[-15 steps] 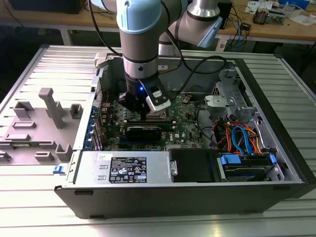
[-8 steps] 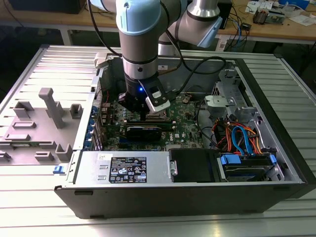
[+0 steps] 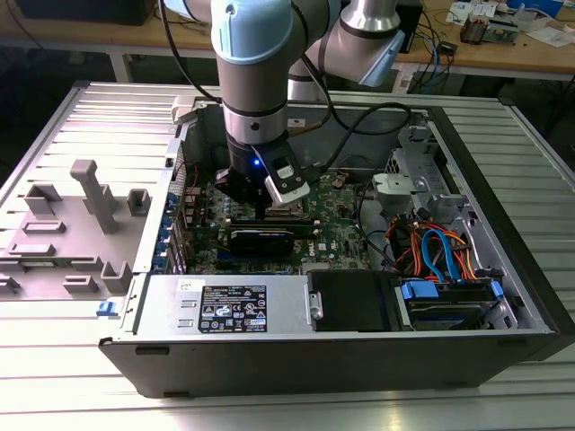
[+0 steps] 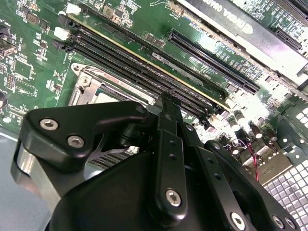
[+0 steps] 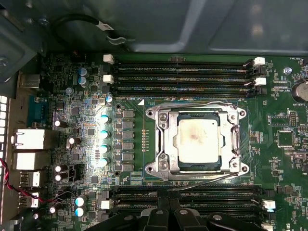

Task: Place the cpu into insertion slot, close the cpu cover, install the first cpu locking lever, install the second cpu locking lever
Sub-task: 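Install the second cpu locking lever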

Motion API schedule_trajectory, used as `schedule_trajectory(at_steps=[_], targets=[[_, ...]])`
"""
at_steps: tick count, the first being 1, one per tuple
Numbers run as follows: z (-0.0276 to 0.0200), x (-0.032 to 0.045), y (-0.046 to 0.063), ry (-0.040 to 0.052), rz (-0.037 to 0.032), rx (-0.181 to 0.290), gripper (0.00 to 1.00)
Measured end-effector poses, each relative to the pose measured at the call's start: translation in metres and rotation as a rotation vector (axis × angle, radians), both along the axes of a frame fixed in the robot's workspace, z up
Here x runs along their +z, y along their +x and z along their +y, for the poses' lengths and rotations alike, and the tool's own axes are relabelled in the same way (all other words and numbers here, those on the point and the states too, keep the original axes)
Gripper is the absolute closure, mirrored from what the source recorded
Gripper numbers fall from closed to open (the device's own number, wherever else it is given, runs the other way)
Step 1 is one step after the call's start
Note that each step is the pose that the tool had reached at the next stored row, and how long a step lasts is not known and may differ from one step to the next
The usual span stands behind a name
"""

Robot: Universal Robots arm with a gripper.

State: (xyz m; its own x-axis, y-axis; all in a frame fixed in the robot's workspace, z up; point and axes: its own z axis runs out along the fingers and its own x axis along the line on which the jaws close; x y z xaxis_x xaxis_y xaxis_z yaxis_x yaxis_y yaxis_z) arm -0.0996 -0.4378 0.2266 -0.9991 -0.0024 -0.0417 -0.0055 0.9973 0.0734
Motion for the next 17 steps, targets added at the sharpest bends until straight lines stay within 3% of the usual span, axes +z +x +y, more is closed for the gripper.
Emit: schedule_trajectory(at_steps=[7, 14, 17], targets=[[0.0000, -0.0052, -0.0002, 0.0324, 0.0001, 0.003, 0.89], [-0.0003, -0.0095, -0.0031, 0.0444, -0.0001, 0.003, 0.89], [-0.0004, -0.0099, -0.0052, 0.0454, -0.0001, 0.003, 0.89]])
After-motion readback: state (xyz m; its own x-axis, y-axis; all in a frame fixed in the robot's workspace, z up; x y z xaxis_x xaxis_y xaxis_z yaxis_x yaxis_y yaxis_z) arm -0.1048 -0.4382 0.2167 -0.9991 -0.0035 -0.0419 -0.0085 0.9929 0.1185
